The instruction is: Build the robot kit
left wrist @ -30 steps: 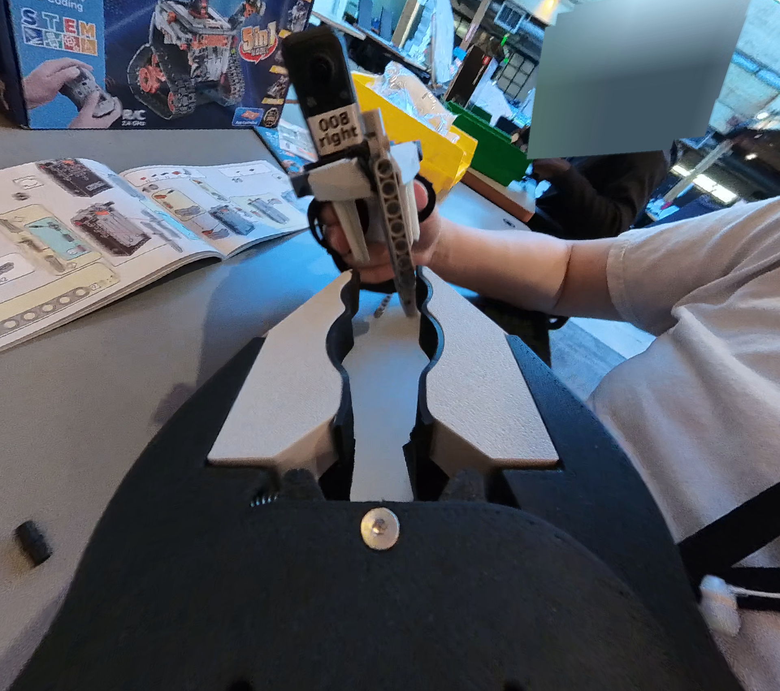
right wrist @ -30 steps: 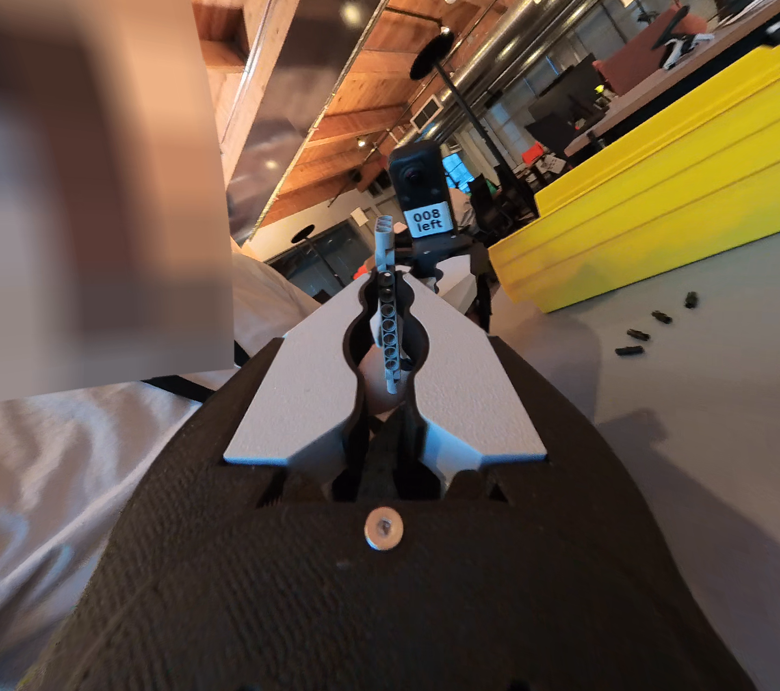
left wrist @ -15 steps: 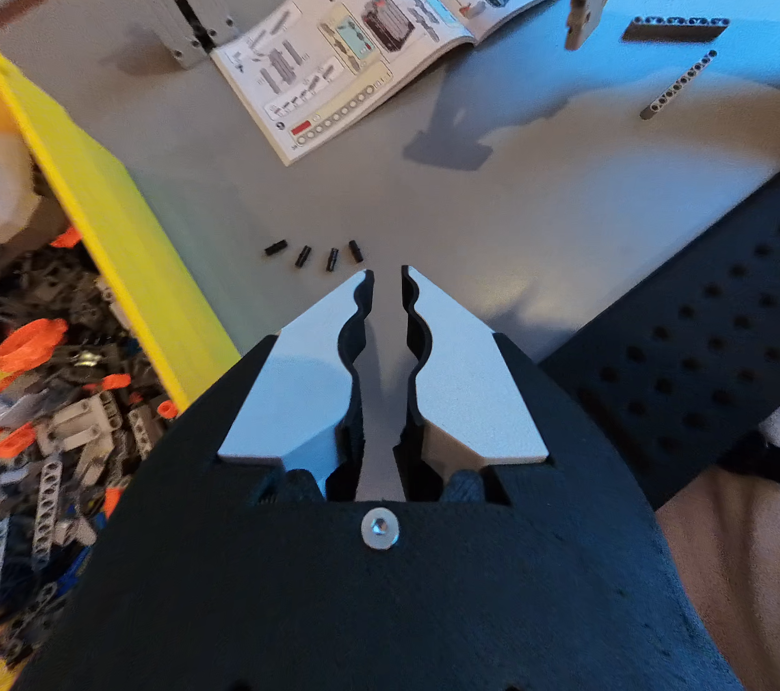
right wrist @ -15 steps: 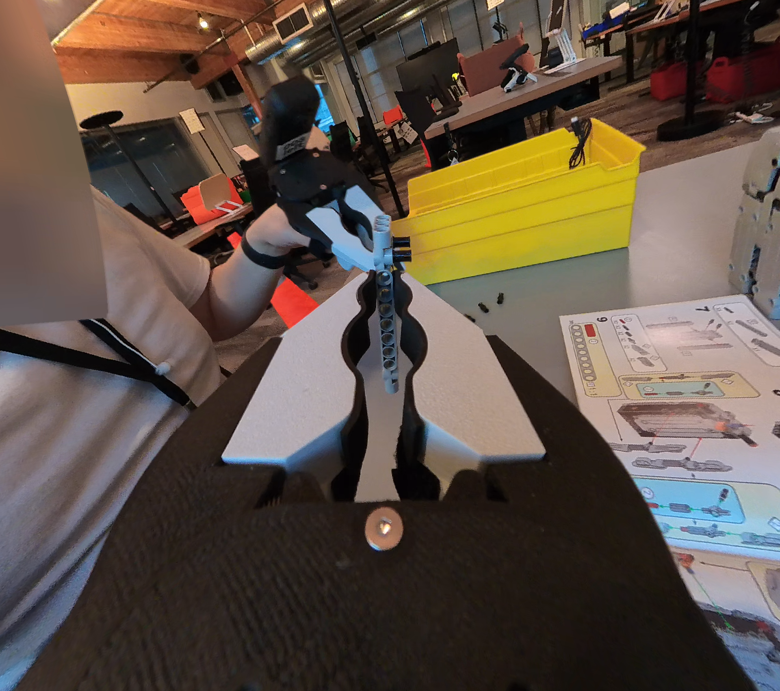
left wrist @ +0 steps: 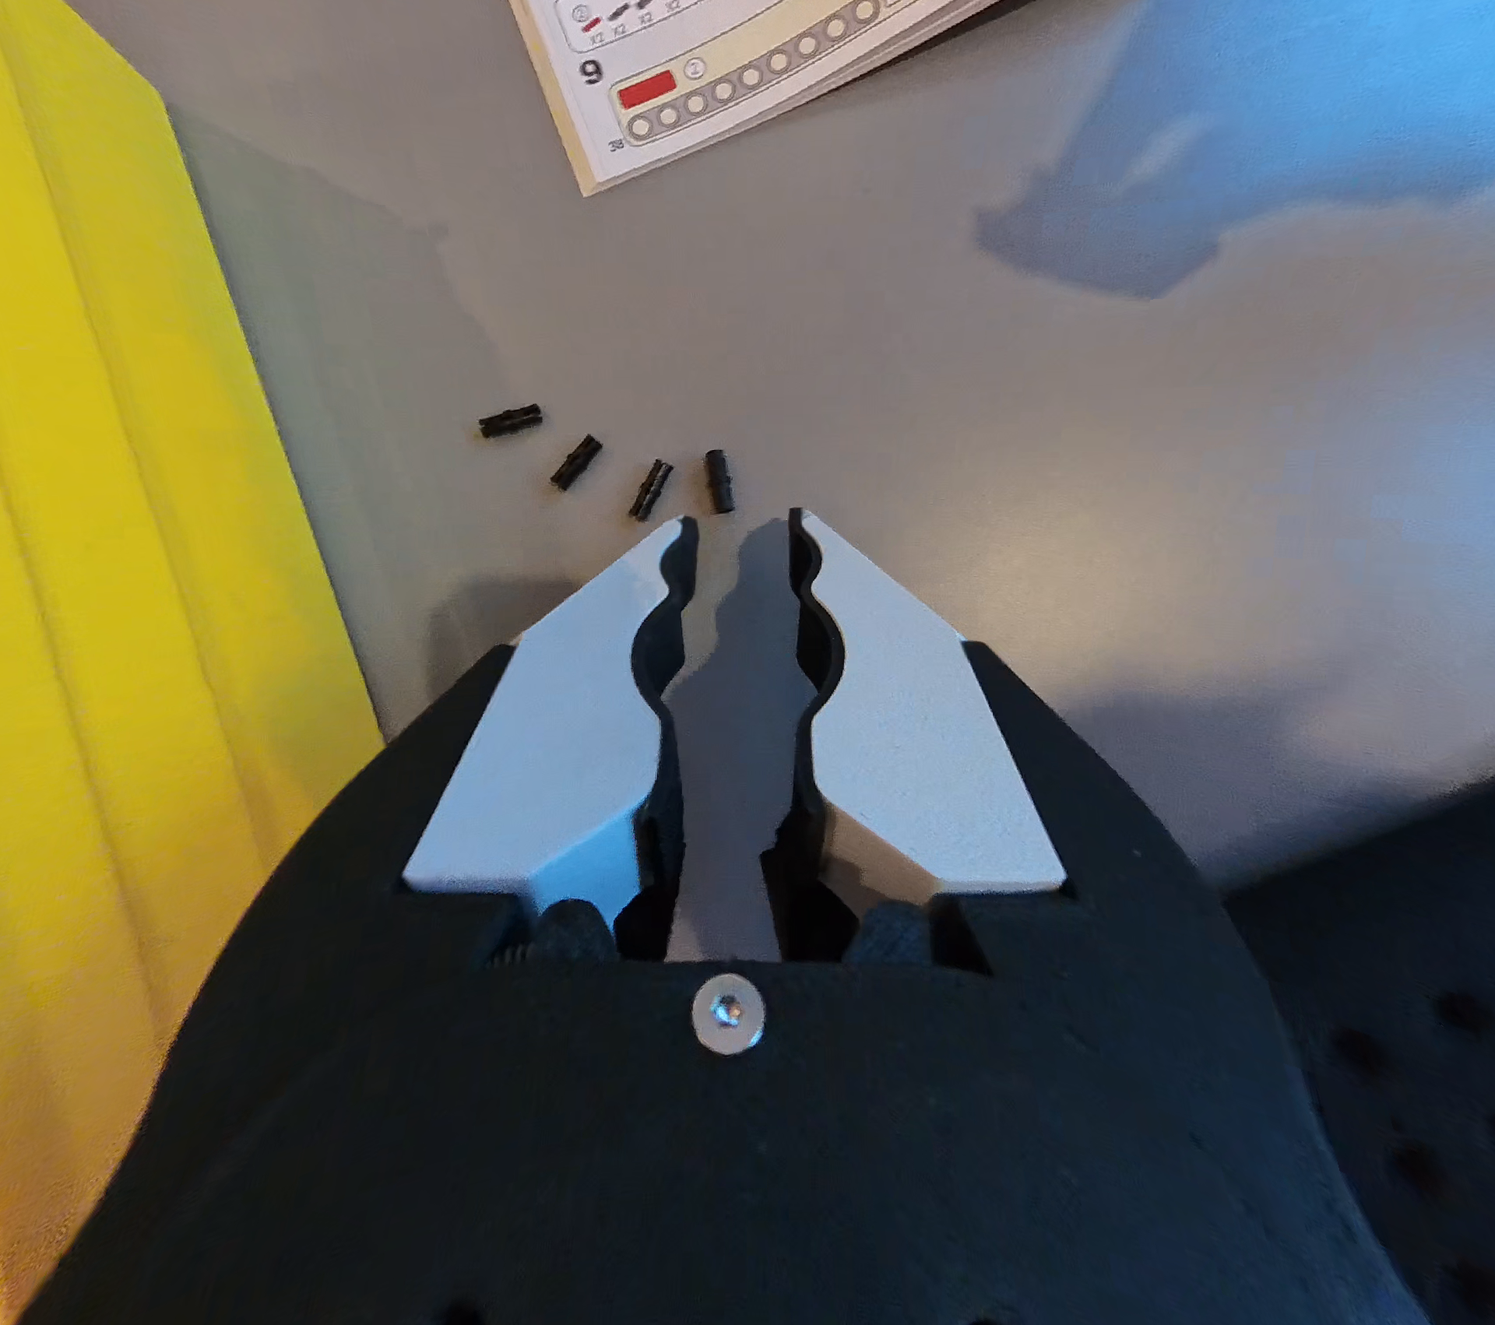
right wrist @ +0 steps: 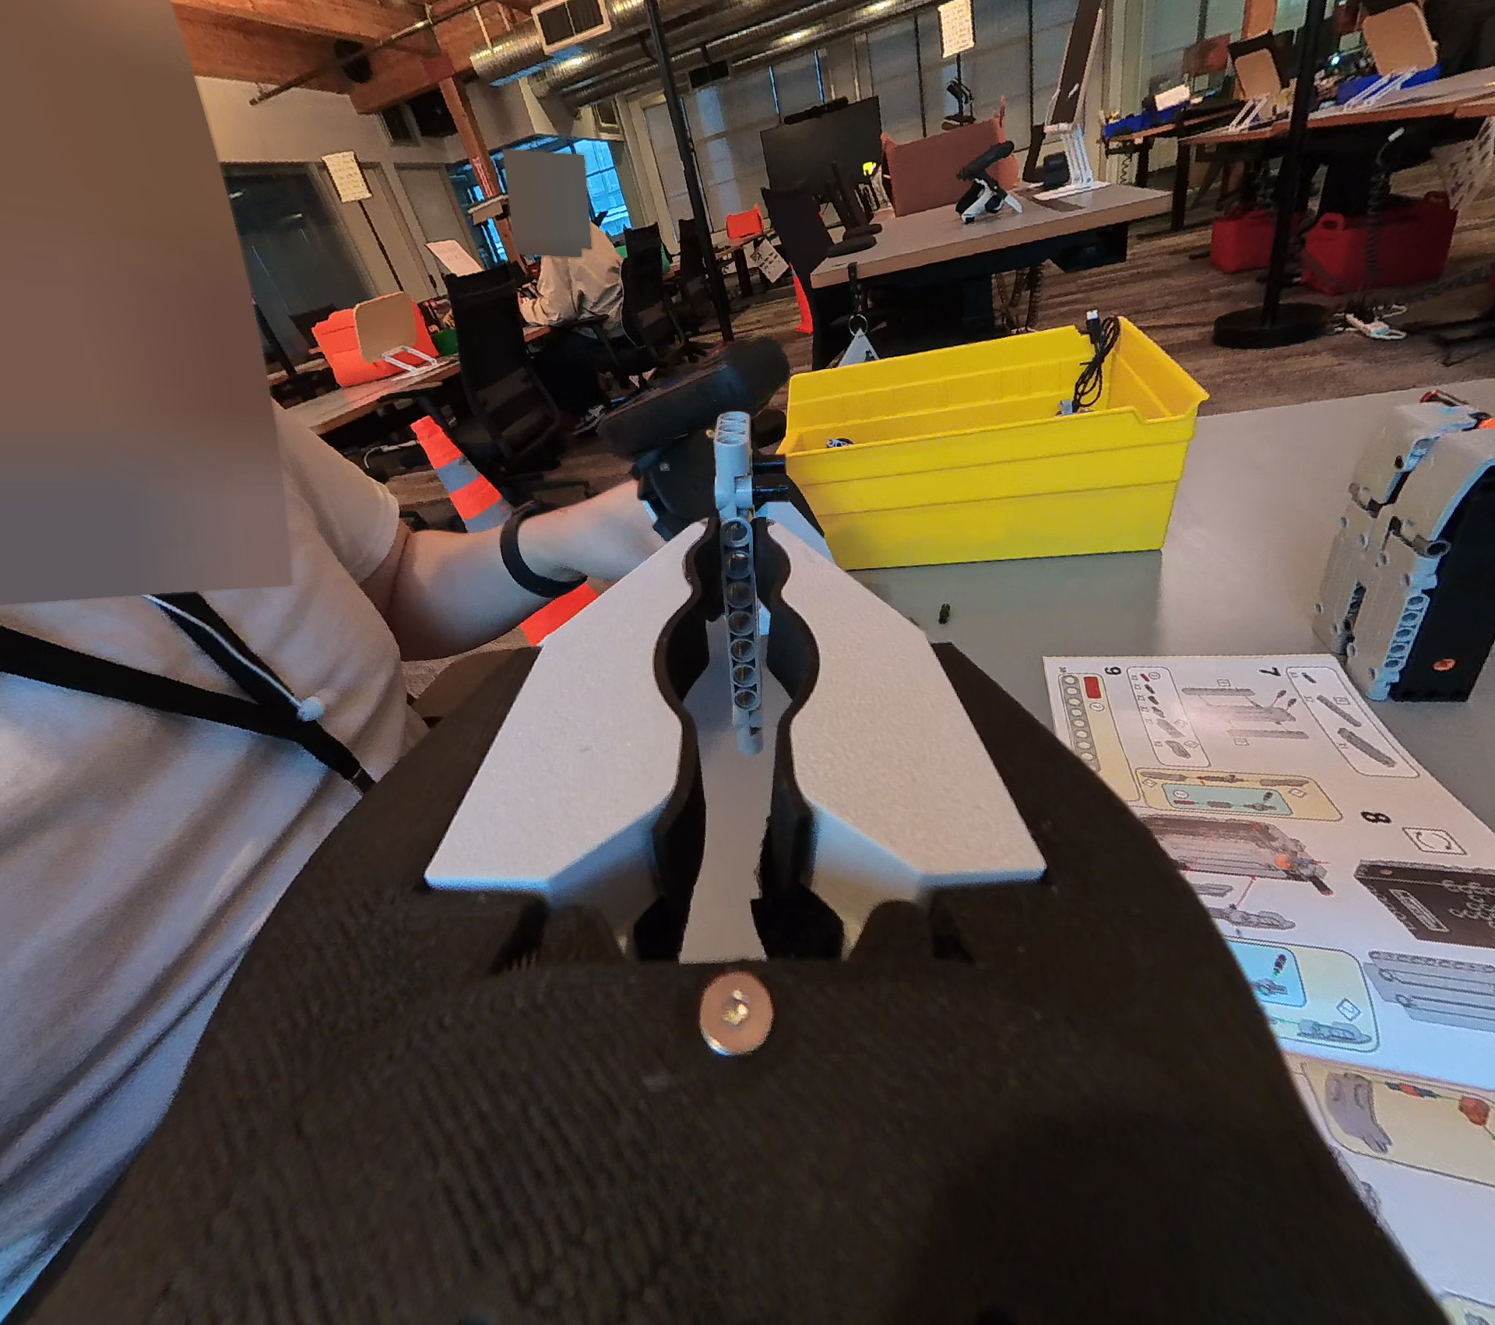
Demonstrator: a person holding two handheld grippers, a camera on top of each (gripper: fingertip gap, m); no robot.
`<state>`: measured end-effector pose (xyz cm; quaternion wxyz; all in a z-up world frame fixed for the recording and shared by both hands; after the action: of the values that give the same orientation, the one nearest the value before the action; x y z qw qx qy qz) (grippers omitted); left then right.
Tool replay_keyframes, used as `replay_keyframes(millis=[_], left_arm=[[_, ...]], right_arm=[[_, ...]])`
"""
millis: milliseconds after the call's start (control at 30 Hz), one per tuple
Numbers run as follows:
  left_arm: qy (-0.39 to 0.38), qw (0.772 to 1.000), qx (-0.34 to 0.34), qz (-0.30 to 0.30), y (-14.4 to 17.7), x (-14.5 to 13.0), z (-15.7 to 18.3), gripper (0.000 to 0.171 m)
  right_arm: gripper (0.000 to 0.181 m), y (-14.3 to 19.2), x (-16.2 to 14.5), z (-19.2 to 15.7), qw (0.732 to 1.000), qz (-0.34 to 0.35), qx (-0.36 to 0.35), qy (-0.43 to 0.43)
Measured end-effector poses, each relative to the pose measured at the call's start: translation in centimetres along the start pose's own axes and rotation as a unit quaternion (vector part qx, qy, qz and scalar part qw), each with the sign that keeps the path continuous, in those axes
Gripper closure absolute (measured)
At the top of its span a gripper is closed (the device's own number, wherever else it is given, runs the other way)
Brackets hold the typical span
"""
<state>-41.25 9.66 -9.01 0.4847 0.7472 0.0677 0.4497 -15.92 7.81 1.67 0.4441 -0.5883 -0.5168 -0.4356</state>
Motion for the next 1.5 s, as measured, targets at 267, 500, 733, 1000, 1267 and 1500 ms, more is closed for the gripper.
replay_keyframes(millis=[267,500,733,1000,1267,1500], left_arm=[[0.015,0.999,-0.003,0.043,-0.5,-0.5,0.4,0.144],[0.028,0.998,0.002,0.060,-1.2,-0.6,0.5,0.147],[0.049,0.995,0.014,0.083,-1.4,-1.0,0.0,0.163],[0.004,0.996,0.022,0.084,-1.2,-1.2,-0.1,0.169],[0.003,0.985,-0.092,0.144,0.0,1.2,1.9,0.169],[-0.018,0.955,-0.220,0.199,4.7,8.6,0.6,0.170]], right_arm=[[0.175,0.8,0.6,0.2,1.000,0.012,-0.010,0.003],[0.175,1.0,0.7,0.2,1.000,0.012,-0.012,0.004],[0.175,1.0,0.6,0.2,1.000,0.008,-0.013,0.004],[0.175,0.9,0.4,0.3,1.000,0.002,-0.012,0.003],[0.175,1.4,0.4,0.6,1.000,0.001,-0.020,-0.003],[0.175,2.4,0.5,1.3,0.999,0.005,-0.038,-0.009]])
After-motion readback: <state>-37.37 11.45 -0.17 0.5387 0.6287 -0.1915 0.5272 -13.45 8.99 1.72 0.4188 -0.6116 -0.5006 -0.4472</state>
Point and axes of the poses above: each gripper's, where its closed fingertips meet, y back along the fingers, x out of its top, z = x × y across the jaws, the point moved 8 cm from there along y, back along the fingers, and after that the axes turned 4 degrees about x, right-handed, at the moved point
